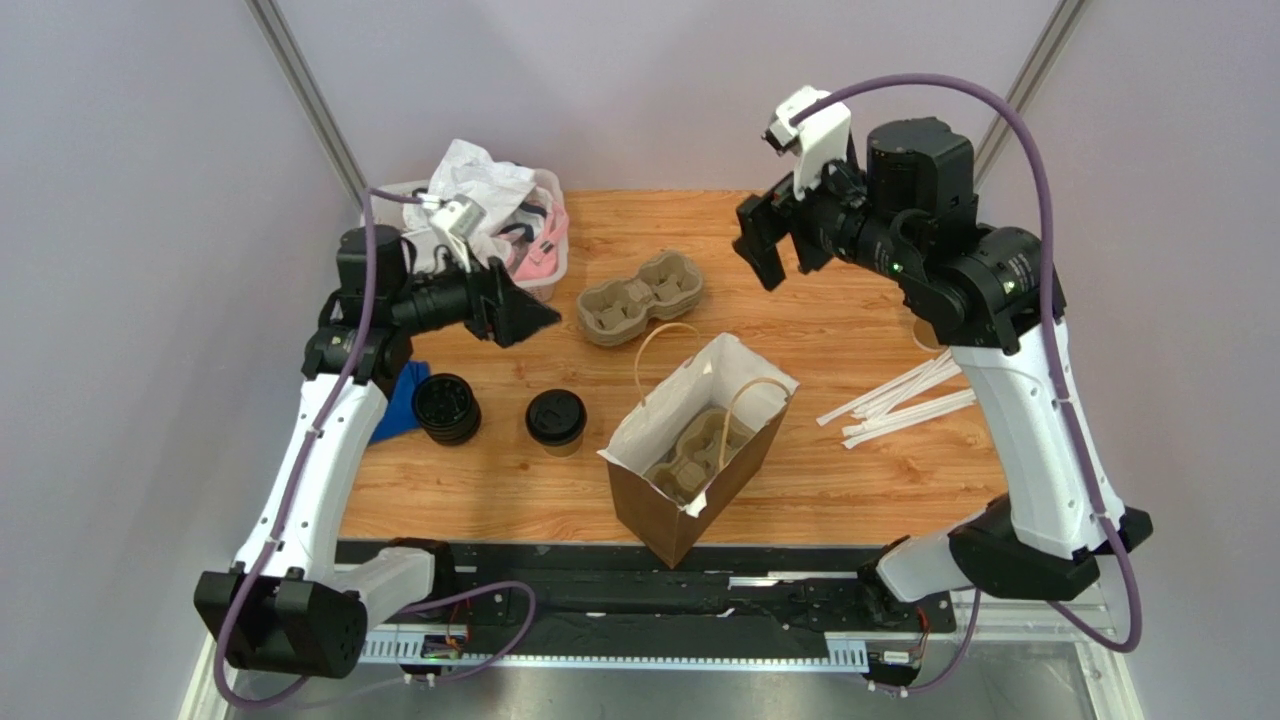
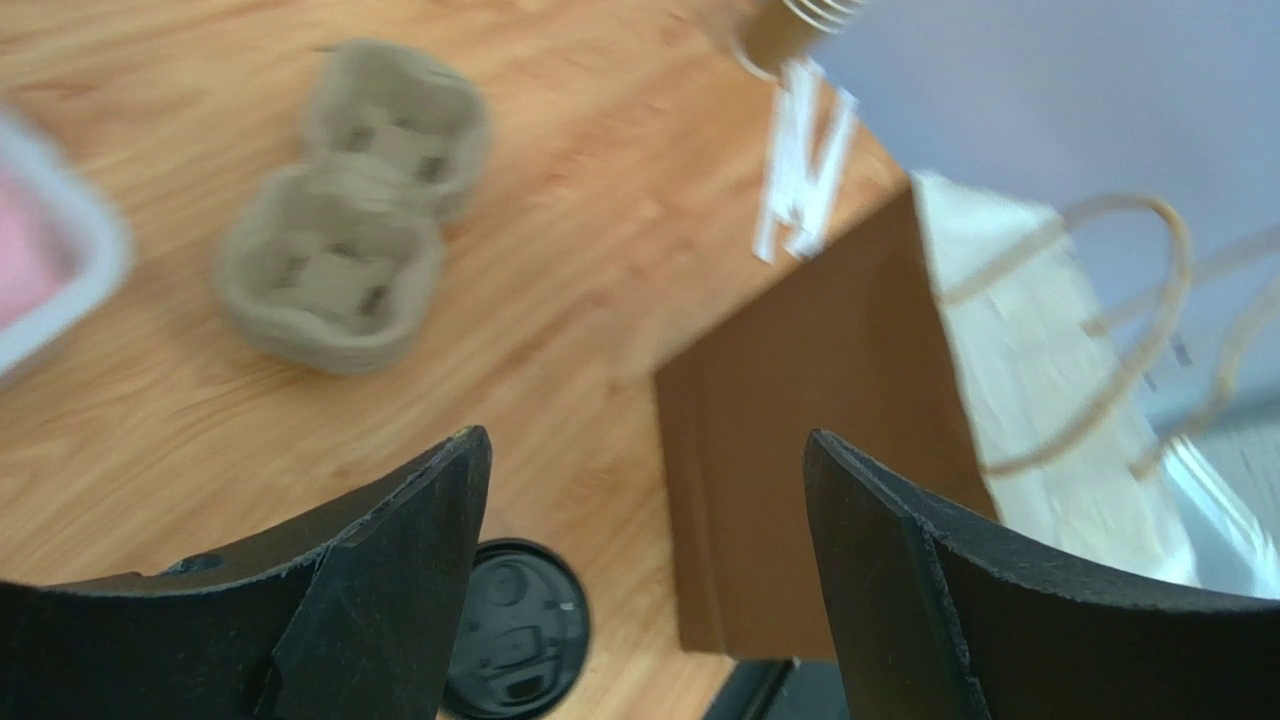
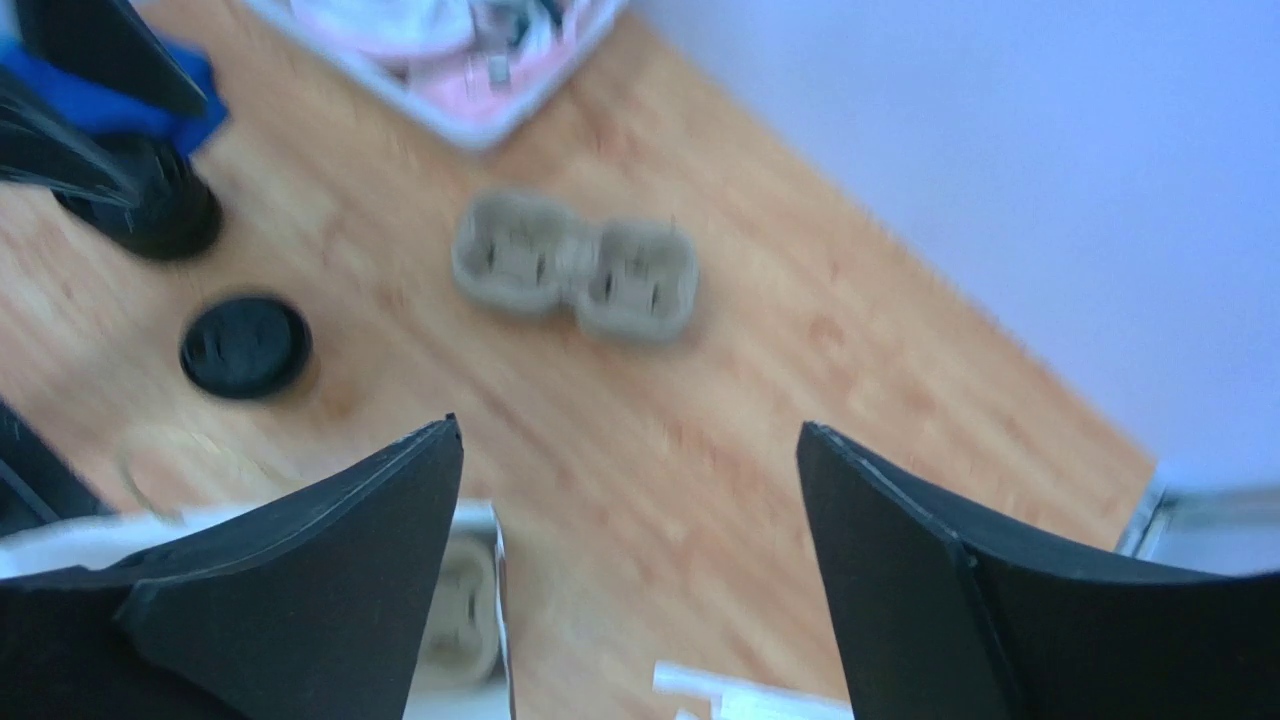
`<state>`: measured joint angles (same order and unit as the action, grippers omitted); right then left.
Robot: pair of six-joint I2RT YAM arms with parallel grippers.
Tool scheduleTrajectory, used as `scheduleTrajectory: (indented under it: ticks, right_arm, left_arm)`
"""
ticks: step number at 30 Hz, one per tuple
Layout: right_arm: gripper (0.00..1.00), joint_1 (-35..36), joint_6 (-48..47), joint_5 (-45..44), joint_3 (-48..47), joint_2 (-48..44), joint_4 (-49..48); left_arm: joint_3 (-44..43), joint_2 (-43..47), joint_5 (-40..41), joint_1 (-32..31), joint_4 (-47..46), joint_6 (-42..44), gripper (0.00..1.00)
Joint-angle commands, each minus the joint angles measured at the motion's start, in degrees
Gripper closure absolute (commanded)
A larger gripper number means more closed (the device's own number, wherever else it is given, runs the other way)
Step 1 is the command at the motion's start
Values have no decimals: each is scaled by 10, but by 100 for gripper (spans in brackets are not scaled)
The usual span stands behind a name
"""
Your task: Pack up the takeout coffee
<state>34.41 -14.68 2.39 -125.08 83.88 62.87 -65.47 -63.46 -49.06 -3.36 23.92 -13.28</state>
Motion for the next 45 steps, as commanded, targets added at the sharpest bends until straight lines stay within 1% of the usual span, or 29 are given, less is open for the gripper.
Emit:
scheduleTrajectory:
  ticks: [1, 2, 3, 5, 7, 9, 10, 11, 12, 13, 17, 18, 19, 20, 23, 25, 26, 28, 29, 31, 32, 33, 35, 36, 38, 39, 41, 42, 45]
  right_arm:
    - [14, -65, 11, 73, 103, -3, 122]
    - [14, -73, 3, 111, 112, -6, 131]
    - [14, -77, -17, 125, 120, -7, 145]
    - [17, -77, -43, 157, 149, -7, 158]
    - [21, -78, -68, 159, 180, -5, 156]
    - [23, -80, -81, 160, 193, 0, 157]
    - [25, -81, -90, 164, 195, 5, 160]
    - [30, -83, -94, 170, 199, 8, 164]
    - [32, -83, -96, 173, 200, 9, 166]
    - [36, -83, -98, 175, 205, 10, 167]
    - [43, -83, -103, 200, 218, 11, 178]
    - [44, -83, -103, 205, 221, 9, 180]
    - [49, -83, -103, 212, 224, 9, 182]
    - [50, -83, -103, 215, 229, 8, 184]
    - [58, -83, -103, 226, 250, -2, 197]
    - [59, -83, -103, 233, 267, -9, 202]
    - [59, -83, -103, 237, 272, -18, 205]
    - [59, -83, -101, 255, 281, -25, 215]
    - [59, -83, -101, 262, 283, -29, 219]
    - [57, -82, -102, 283, 284, -41, 231]
    - [55, -81, -100, 285, 283, -44, 231]
    - [49, -83, -95, 285, 280, -51, 230]
    - [40, -83, -84, 265, 262, -52, 215]
    - [32, -84, -74, 258, 250, -44, 212]
    - [25, -87, -65, 256, 201, -32, 206]
    - [20, -85, -61, 263, 184, -21, 205]
    - [17, -86, -60, 275, 150, -14, 197]
    - [14, -86, -60, 287, 143, -10, 195]
    - [12, -82, -72, 308, 142, -6, 176]
  left_arm:
    - [-14, 36, -103, -86, 45, 97, 14]
    - [-4, 42, -102, -98, 56, 108, 14]
    - [3, 55, -93, -120, 57, 107, 13]
    - [14, 62, -90, -140, 53, 94, 13]
    - [17, 61, -74, -178, 51, 86, 12]
    - [17, 56, -55, -204, 55, 89, 12]
    - [16, 54, -32, -225, 56, 92, 12]
    - [15, 53, -16, -233, 61, 103, 13]
    - [16, 45, 11, -240, 65, 107, 14]
    - [15, 41, 21, -251, 72, 112, 14]
    - [13, 21, 32, -276, 78, 109, 16]
    - [13, 19, 46, -283, 79, 113, 16]
    - [14, 17, 53, -290, 82, 114, 17]
    - [15, 15, 57, -300, 82, 117, 18]
    - [9, 0, 76, -309, 92, 126, 23]
    - [-2, -17, 80, -310, 100, 133, 32]
    - [-8, -31, 90, -310, 104, 132, 42]
    - [-26, -45, 93, -310, 111, 162, 53]
    - [-33, -57, 93, -310, 112, 170, 63]
    - [-53, -68, 91, -310, 111, 196, 74]
    - [-58, -78, 84, -310, 111, 207, 83]
    - [-65, -82, 81, -310, 109, 217, 87]
    - [-84, -92, 75, -310, 109, 257, 95]
    - [-95, -95, 71, -309, 111, 273, 96]
    - [-103, -100, 52, -310, 117, 317, 99]
    - [-109, -102, 49, -310, 119, 327, 99]
    - [-113, -110, 42, -310, 119, 347, 100]
    - [-116, -113, 36, -310, 119, 354, 100]
    - [-123, -122, 21, -310, 103, 369, 100]
